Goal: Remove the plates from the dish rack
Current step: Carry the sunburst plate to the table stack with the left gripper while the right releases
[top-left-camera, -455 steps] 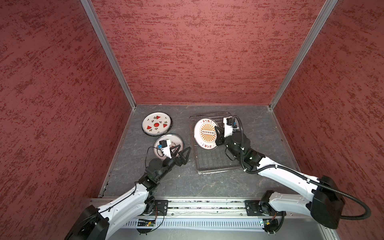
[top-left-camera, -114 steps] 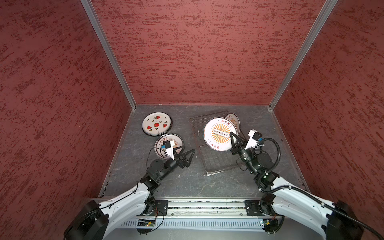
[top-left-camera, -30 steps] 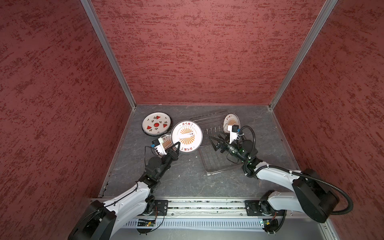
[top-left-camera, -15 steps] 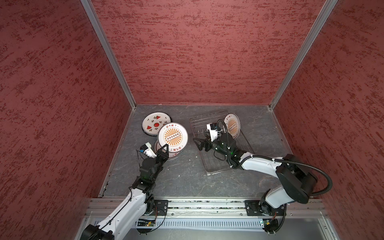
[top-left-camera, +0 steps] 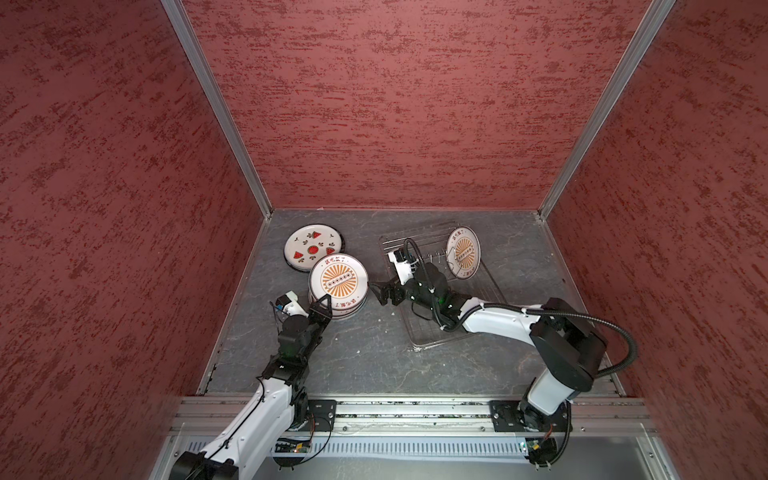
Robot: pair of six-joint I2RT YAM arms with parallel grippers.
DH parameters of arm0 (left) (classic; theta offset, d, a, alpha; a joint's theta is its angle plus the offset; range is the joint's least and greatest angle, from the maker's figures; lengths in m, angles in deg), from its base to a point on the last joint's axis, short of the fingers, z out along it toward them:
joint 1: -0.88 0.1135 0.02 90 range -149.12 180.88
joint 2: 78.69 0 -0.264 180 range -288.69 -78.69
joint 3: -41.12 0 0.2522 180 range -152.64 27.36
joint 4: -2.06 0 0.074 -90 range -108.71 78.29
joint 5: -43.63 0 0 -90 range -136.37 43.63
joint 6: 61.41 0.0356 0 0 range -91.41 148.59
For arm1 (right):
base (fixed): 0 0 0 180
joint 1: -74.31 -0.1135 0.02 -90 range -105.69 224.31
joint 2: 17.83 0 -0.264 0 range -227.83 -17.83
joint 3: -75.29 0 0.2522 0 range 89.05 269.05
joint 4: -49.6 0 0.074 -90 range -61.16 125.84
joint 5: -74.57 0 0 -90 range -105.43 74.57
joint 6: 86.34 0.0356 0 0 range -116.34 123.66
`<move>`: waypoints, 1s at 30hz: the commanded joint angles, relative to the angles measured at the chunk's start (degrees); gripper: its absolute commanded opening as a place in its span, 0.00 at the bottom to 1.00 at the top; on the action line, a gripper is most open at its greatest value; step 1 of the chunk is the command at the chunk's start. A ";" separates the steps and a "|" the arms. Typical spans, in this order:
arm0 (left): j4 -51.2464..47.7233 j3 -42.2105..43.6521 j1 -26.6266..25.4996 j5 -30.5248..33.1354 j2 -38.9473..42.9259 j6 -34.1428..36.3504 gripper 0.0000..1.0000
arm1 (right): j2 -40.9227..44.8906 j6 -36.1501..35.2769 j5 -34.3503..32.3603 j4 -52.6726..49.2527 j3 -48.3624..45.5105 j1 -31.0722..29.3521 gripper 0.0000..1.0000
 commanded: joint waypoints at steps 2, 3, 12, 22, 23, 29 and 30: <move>0.58 -0.88 0.90 -0.33 -1.78 -1.36 0.00 | -1.94 -3.08 -2.85 -3.01 2.57 -0.91 0.99; -0.32 -1.15 0.89 0.39 -2.32 -1.96 0.00 | -2.23 -3.19 -3.10 -3.01 2.84 -0.99 0.99; -1.86 -3.14 1.09 1.92 -7.51 -3.69 0.00 | -1.40 -3.63 -4.08 -0.87 1.57 -1.17 0.99; -2.22 -5.38 0.74 1.34 -13.24 -5.27 0.06 | 0.89 -3.54 -4.44 2.14 -1.14 -1.17 0.99; -1.98 -5.42 0.46 1.68 -13.83 -5.51 0.07 | 1.21 -3.39 -4.35 2.38 -1.50 -1.17 0.99; -4.05 -6.92 0.10 2.87 -16.02 -6.74 0.19 | 1.53 -3.40 -4.16 2.32 -1.79 -1.17 0.99; -3.46 -6.92 0.06 2.74 -16.64 -6.92 0.19 | 1.52 -3.39 -4.08 2.10 -1.66 -1.17 0.99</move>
